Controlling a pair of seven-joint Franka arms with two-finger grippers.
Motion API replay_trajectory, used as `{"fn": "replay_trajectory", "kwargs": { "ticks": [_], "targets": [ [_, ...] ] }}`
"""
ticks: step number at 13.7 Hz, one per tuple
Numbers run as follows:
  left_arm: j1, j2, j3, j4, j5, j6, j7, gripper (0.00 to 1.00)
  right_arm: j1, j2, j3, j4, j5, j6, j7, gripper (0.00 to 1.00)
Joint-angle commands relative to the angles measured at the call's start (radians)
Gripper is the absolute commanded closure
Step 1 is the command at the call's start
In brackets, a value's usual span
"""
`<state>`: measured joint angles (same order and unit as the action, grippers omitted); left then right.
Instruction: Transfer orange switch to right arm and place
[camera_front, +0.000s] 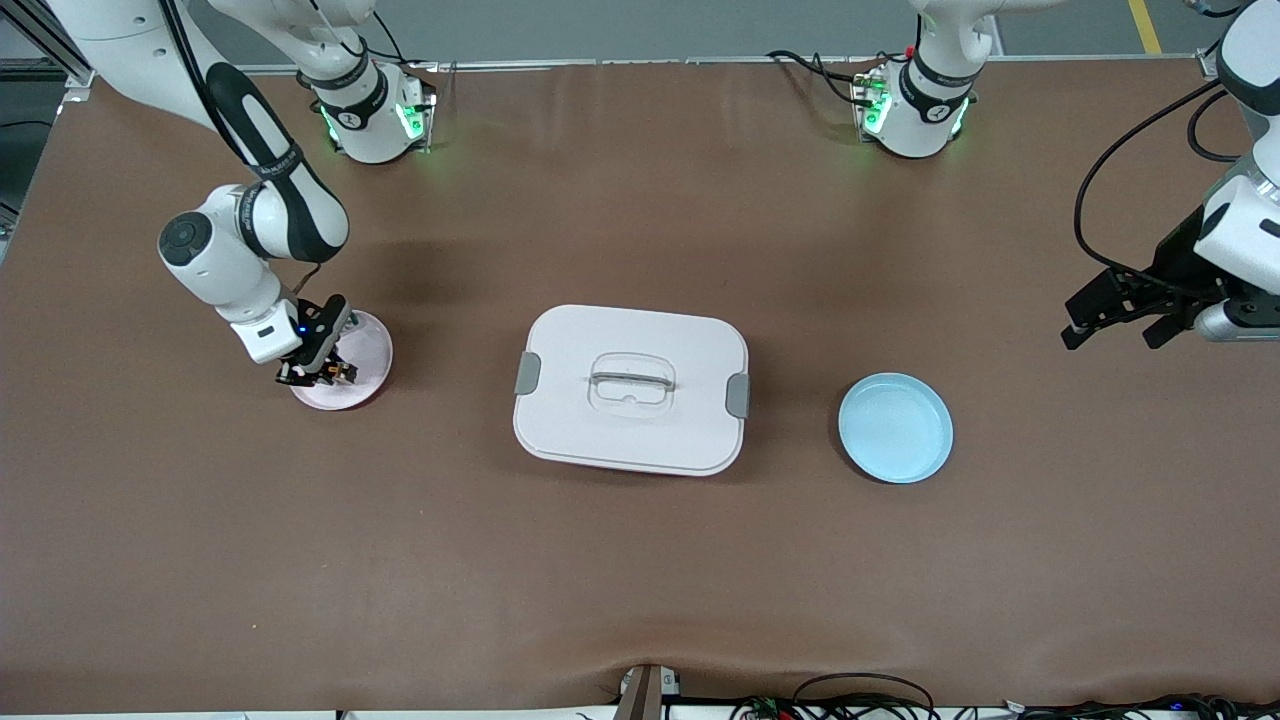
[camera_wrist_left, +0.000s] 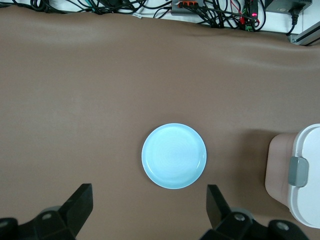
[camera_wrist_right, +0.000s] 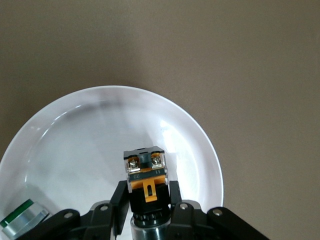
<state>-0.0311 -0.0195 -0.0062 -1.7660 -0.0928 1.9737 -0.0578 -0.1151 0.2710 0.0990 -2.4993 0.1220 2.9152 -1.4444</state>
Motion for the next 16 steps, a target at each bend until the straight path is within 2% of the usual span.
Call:
{"fn": "replay_trajectory", "kwargs": {
  "ticks": [1,5,6,7,9,12,16],
  "targets": [
    [-0.093,0.003,0.093,0.014,0.019,-0.024,-0.005,0.00,0.006,0.011,0.015,-0.012,0.025,0.027,-0.016,1.00],
    [-0.093,0.006,0.094,0.013,0.019,-0.029,-0.005,0.00,0.012,0.016,0.015,-0.012,0.027,0.029,-0.005,1.00],
    [-0.090,0.006,0.092,0.014,0.019,-0.029,-0.005,0.00,0.012,0.017,0.015,-0.012,0.039,0.027,0.015,0.94],
    [-0.084,0.003,0.089,0.014,0.019,-0.030,-0.005,0.00,0.014,0.017,0.015,-0.012,0.059,0.027,0.024,0.01],
    [-0.078,0.003,0.071,0.016,0.019,-0.032,-0.007,0.00,0.015,0.017,0.015,-0.010,0.062,0.024,0.027,0.00],
    [0.023,0.009,-0.047,0.071,0.019,-0.078,-0.008,0.00,0.014,0.016,0.022,-0.007,0.062,0.016,0.036,0.00],
    [0.027,0.012,-0.048,0.160,0.019,-0.174,-0.007,0.00,0.014,0.008,0.030,0.002,0.067,-0.023,0.039,0.00]
  ]
}}
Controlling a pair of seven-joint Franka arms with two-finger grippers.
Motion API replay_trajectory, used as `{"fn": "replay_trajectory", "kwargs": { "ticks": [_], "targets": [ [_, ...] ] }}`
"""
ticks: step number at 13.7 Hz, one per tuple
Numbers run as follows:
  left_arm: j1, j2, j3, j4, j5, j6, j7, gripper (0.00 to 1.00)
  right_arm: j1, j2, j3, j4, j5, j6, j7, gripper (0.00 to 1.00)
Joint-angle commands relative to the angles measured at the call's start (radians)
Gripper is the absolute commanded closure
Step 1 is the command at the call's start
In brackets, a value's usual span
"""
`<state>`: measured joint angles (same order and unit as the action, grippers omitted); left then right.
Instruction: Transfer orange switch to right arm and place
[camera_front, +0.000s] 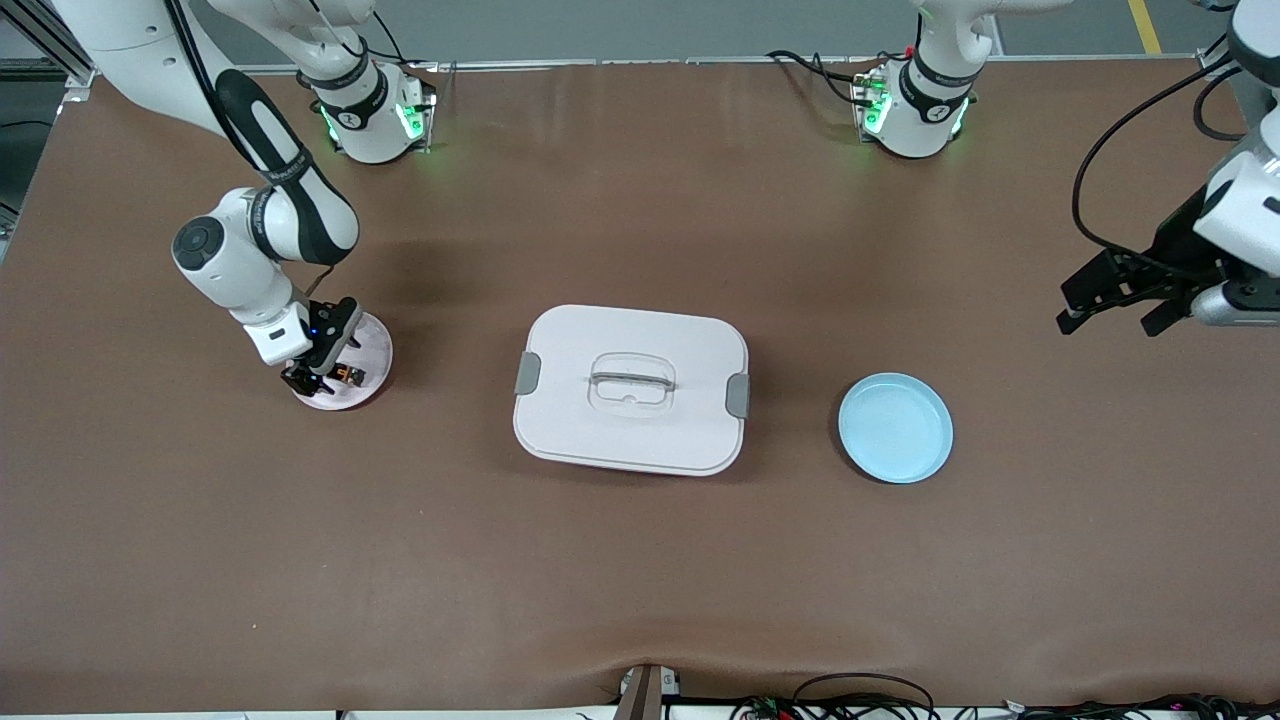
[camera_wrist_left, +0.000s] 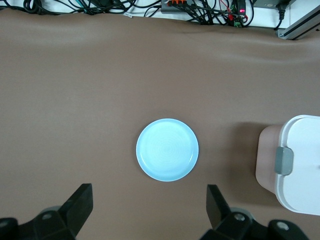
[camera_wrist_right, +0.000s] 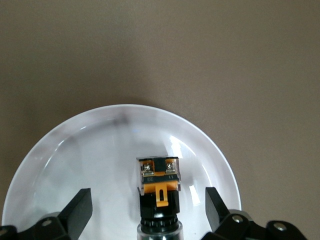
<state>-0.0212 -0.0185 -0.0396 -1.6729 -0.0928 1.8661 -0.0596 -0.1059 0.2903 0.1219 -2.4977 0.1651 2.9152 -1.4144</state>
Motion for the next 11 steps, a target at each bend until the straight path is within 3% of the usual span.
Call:
{"fn": "replay_trajectory", "kwargs": {
  "ticks": [1,7,11],
  "targets": [
    [0.018,0.011,-0.014,0.077,0.019,-0.085,-0.005,0.00,0.005,-0.017,0.007,0.002,0.036,-0.039,0.012,0.00],
    [0.021,-0.006,-0.013,0.075,0.022,-0.252,-0.003,0.00,-0.002,-0.091,-0.001,0.120,0.054,-0.336,0.035,0.00],
    [0.036,-0.063,-0.017,0.022,0.028,-0.252,0.000,0.00,-0.003,-0.129,-0.011,0.314,0.044,-0.714,0.211,0.00]
  ]
}}
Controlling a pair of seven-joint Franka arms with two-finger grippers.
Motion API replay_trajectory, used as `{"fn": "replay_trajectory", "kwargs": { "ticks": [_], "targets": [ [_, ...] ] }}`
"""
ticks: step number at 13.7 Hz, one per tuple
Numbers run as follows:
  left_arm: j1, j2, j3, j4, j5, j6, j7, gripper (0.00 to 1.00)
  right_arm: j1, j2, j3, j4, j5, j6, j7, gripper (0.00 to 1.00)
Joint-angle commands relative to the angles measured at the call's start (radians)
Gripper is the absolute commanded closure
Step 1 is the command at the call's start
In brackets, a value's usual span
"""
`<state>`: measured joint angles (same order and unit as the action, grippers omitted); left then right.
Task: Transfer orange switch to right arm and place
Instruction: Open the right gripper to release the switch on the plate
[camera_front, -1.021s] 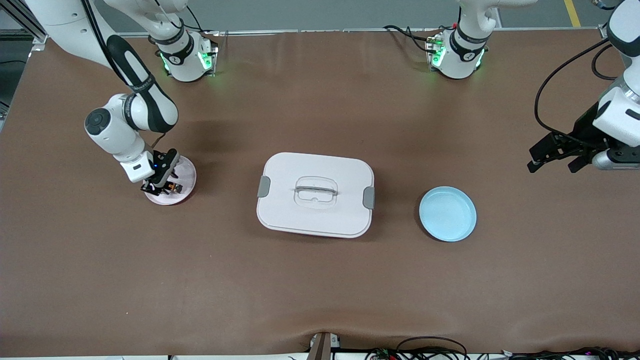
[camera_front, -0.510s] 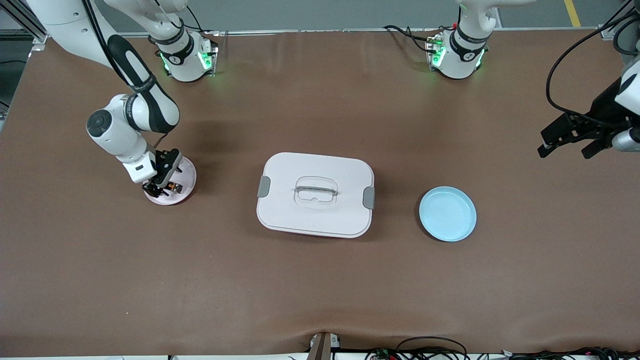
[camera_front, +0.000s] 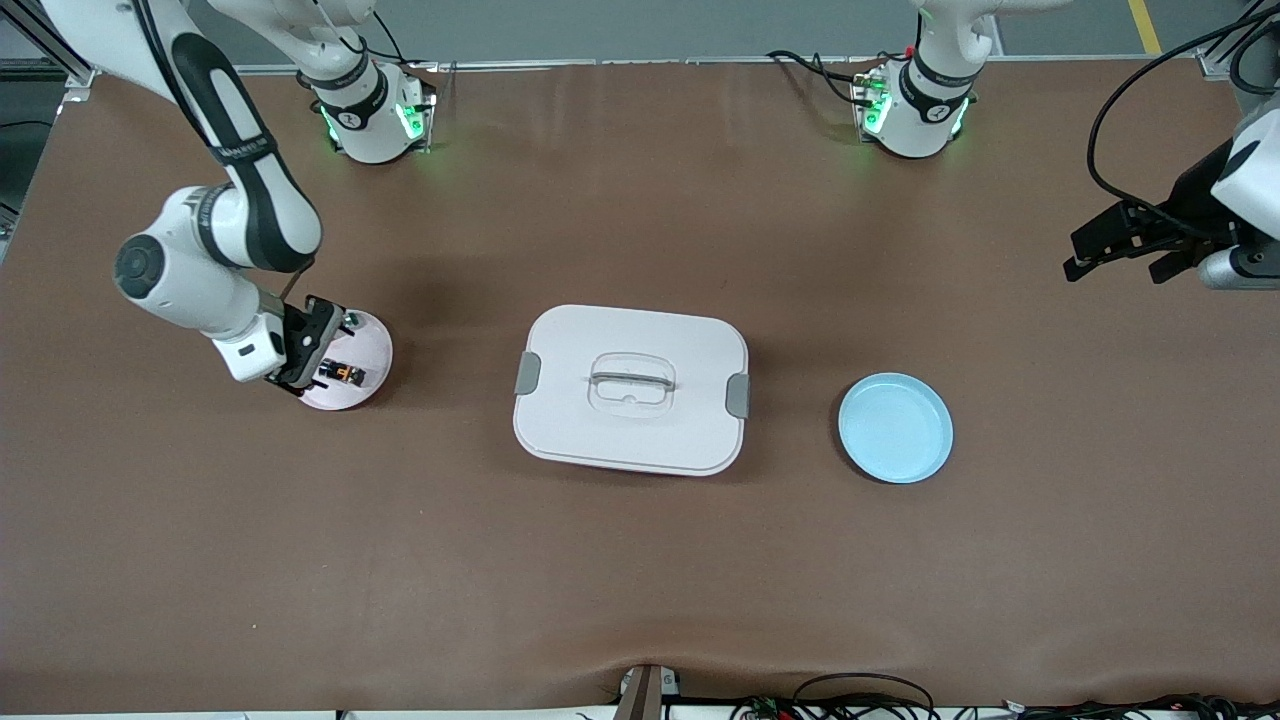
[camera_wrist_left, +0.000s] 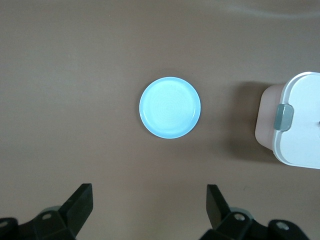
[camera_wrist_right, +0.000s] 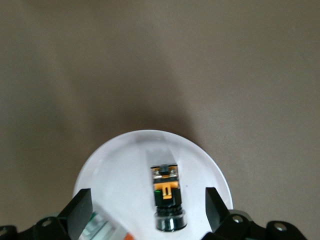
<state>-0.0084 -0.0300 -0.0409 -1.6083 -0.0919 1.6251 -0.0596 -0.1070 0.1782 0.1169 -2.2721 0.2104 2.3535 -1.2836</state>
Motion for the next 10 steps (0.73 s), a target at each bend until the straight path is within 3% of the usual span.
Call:
{"fn": "replay_trajectory", "kwargs": {
  "ticks": [1,6,10],
  "targets": [
    [0.025,-0.051,-0.017,-0.045,0.035,-0.010,0.004,0.00,-0.002,-0.016,-0.008,0.153,-0.009,-0.230,0.102,0.00],
    [0.018,-0.050,-0.023,-0.041,0.063,0.009,0.003,0.00,-0.013,-0.005,-0.008,0.441,-0.140,-0.550,0.344,0.00],
    [0.016,-0.047,-0.025,-0.035,0.061,0.007,0.003,0.00,0.004,0.027,-0.006,0.660,-0.157,-0.812,0.616,0.00]
  ]
}}
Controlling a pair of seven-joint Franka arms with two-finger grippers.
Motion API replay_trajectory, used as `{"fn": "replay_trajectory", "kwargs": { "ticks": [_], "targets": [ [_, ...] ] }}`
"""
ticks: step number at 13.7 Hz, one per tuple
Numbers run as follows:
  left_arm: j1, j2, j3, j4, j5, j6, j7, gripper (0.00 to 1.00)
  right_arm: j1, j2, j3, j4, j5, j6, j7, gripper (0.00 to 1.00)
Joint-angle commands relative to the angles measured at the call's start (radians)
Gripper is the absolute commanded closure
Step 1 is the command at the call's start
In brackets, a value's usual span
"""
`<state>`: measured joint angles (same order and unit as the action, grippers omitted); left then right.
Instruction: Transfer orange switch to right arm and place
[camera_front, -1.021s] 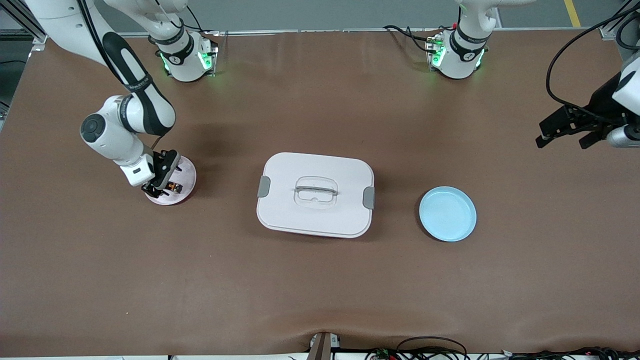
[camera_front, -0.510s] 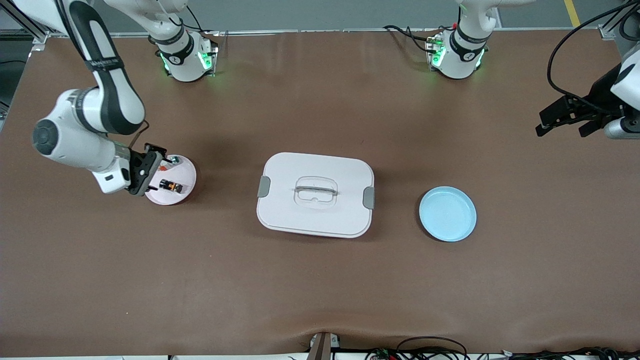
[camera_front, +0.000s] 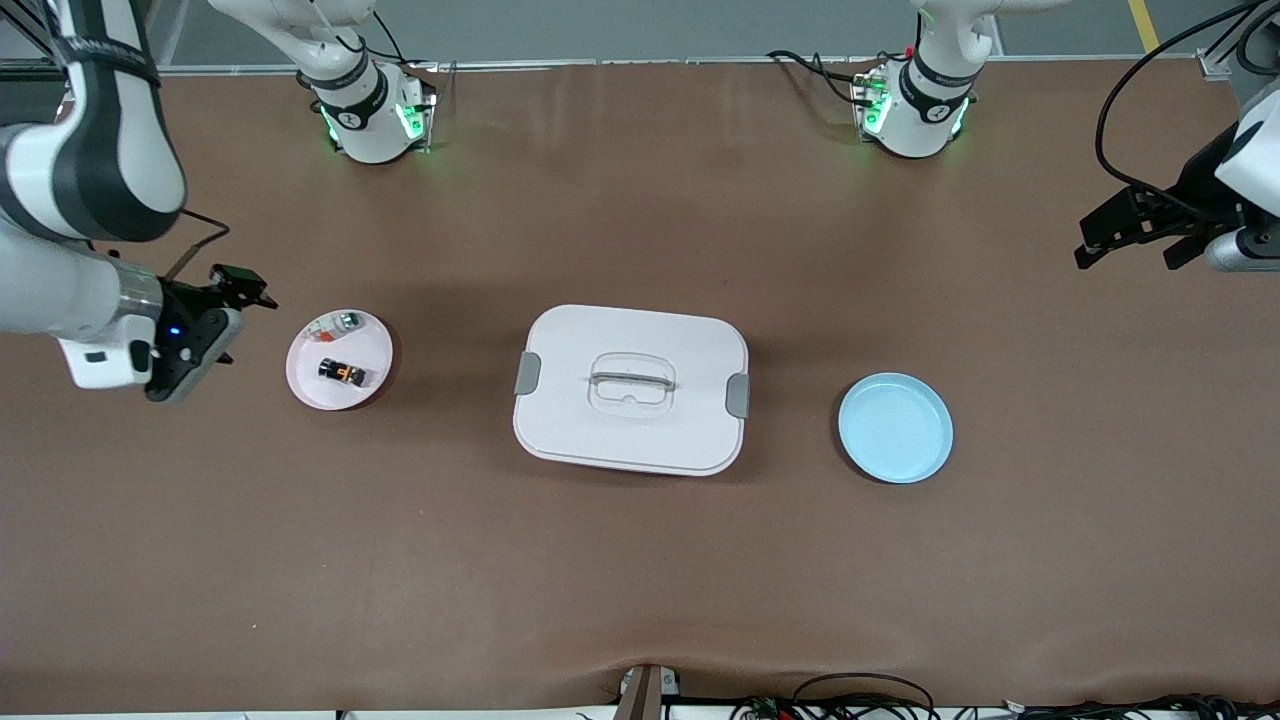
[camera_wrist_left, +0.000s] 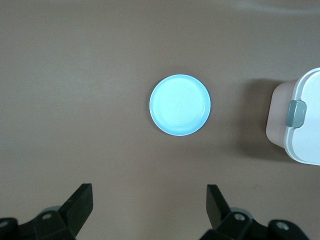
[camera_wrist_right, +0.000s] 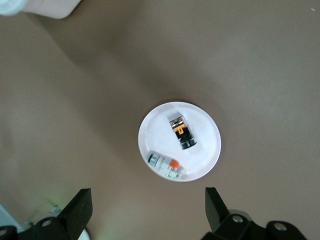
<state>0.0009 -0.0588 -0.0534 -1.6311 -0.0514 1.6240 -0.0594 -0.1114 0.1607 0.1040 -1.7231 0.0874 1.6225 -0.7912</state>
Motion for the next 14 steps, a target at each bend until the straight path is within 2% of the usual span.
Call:
{"fn": "replay_trajectory", "kwargs": {
  "ticks": [1,4,7,11,14],
  "targets": [
    [0.007,-0.013,-0.013,-0.009,0.019,0.008,0.006,0.00,0.015,0.045,0.009,0.131,-0.044,-0.088,0.176,0.00],
    [0.010,-0.006,-0.013,0.002,0.019,0.007,0.016,0.00,0.019,0.043,0.010,0.181,-0.043,-0.144,0.405,0.00],
    [0.008,-0.007,-0.013,0.004,0.018,0.007,0.015,0.00,0.012,0.040,0.003,0.266,-0.051,-0.197,0.519,0.00],
    [0.008,-0.006,-0.013,0.004,0.015,0.007,0.015,0.00,0.010,0.045,0.003,0.361,-0.130,-0.225,0.804,0.00],
    [0.008,-0.006,-0.013,0.002,0.013,0.005,0.016,0.00,-0.008,0.043,-0.001,0.393,-0.133,-0.251,0.813,0.00]
  ]
}}
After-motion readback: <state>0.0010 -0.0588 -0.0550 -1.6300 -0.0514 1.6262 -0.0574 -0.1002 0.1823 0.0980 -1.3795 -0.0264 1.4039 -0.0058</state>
